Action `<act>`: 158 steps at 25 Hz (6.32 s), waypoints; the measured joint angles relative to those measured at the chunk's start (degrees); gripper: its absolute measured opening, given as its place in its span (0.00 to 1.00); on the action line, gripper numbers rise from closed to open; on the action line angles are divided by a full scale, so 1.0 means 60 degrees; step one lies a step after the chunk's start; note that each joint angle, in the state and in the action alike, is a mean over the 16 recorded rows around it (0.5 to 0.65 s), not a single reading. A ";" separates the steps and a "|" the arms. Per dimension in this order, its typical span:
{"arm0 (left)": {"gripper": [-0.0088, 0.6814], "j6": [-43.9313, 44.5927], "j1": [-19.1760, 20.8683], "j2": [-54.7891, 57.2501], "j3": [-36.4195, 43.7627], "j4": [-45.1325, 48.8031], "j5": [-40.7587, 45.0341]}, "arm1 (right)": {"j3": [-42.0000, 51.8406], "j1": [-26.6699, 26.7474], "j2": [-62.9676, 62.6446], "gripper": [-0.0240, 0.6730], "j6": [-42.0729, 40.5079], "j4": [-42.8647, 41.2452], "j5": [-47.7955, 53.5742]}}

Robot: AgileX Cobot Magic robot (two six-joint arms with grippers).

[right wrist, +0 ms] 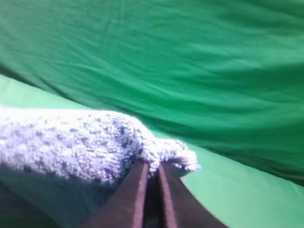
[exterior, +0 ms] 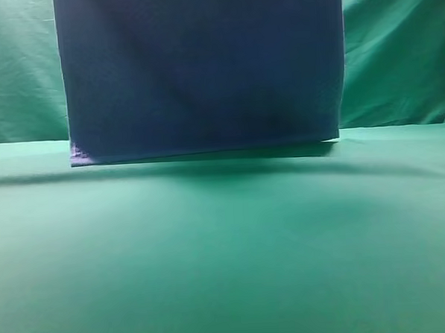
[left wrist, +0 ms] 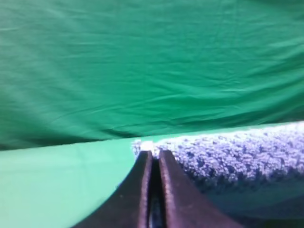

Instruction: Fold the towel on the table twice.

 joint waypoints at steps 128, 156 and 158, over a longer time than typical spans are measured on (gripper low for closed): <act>0.32 0.9054 0.0207 -0.1016 0.4276 -0.8953 -0.0108 | 0.7258 -0.0315 -0.3796 0.47 -0.1317 0.2007 -0.2451; 0.01 0.1941 0.0207 -1.1002 0.7802 -0.1436 0.3508 | 1.0263 -0.0315 -1.1720 0.03 -0.0802 0.1938 0.0064; 0.01 0.1909 0.0207 -1.1734 0.8351 -0.1411 0.3434 | 1.0850 -0.0315 -1.2376 0.03 -0.0876 0.1953 -0.0179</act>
